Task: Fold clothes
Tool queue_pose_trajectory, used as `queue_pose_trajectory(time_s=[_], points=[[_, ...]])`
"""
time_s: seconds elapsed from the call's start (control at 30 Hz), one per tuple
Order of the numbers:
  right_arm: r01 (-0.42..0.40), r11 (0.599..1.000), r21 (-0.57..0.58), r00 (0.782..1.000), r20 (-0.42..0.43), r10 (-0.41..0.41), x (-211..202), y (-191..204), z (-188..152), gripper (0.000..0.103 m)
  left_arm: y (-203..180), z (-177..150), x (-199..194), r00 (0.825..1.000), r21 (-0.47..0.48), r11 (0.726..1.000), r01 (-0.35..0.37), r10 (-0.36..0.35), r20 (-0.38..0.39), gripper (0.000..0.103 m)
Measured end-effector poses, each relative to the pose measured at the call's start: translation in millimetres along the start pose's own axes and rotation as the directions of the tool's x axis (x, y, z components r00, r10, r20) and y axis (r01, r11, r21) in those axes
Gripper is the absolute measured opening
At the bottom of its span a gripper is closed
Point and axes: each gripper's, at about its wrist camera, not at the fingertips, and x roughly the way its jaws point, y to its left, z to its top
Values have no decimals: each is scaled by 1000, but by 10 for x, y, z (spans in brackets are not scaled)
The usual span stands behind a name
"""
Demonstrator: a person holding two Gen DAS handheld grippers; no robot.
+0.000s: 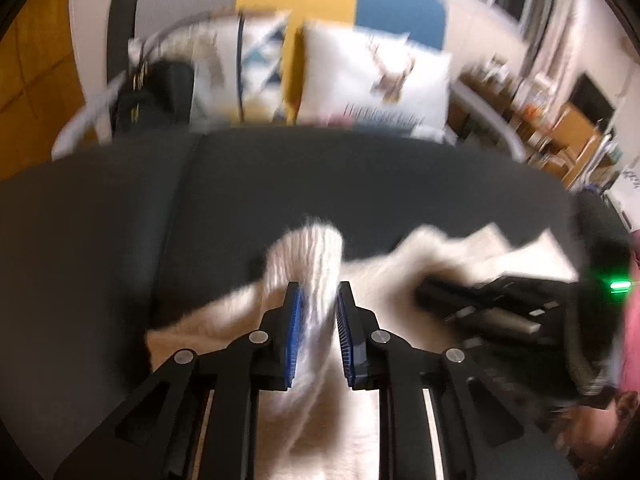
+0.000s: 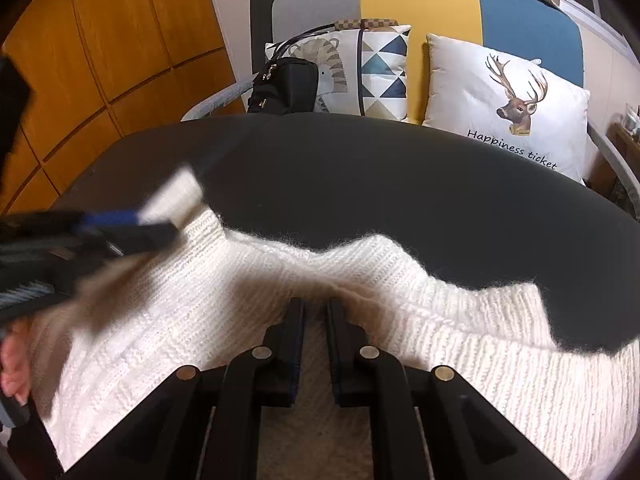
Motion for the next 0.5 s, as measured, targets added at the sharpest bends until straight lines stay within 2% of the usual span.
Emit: queue_pose_trajectory(time_s=[0.07,0.1,0.13,0.17,0.2,0.3,0.33,0.37,0.4,0.5], points=[[1,1000,-1,1000,0,-1,-2,-1,1,10,-75,-30,-160,993,35,996,-86,83,90,19],[-2,1000,1,1000,-1,2,-4,-8,2,10,-113,-63,-235,973,55,981,-186,177,149,21],[-5,1000,3,1000,-1,5,-7,-15,4,10,-132,-91,-291,951,61,965,-256,240,193,25],[-9,1000,6,1000,-1,9,-11,-21,6,10,-98,-105,-294,958,43,972,-233,222,183,35],[-11,1000,8,1000,-1,11,-12,-26,8,10,-63,-118,-296,964,25,977,-210,203,175,38],[-14,1000,11,1000,-1,14,-13,-36,12,10,16,-148,-285,980,-18,991,-136,137,142,37],[-14,1000,11,1000,-1,14,-14,-34,14,10,-48,-123,-215,991,14,996,-90,88,103,35],[-13,1000,11,1000,-1,13,-16,-32,16,10,-111,-97,-132,997,41,998,-46,44,59,20],[-12,1000,11,1000,-2,13,-18,-31,17,10,-173,-71,-11,1000,60,998,-15,14,9,10],[-14,1000,15,1000,-1,14,-29,-32,25,10,-228,-36,335,988,49,996,74,-66,-143,6]])
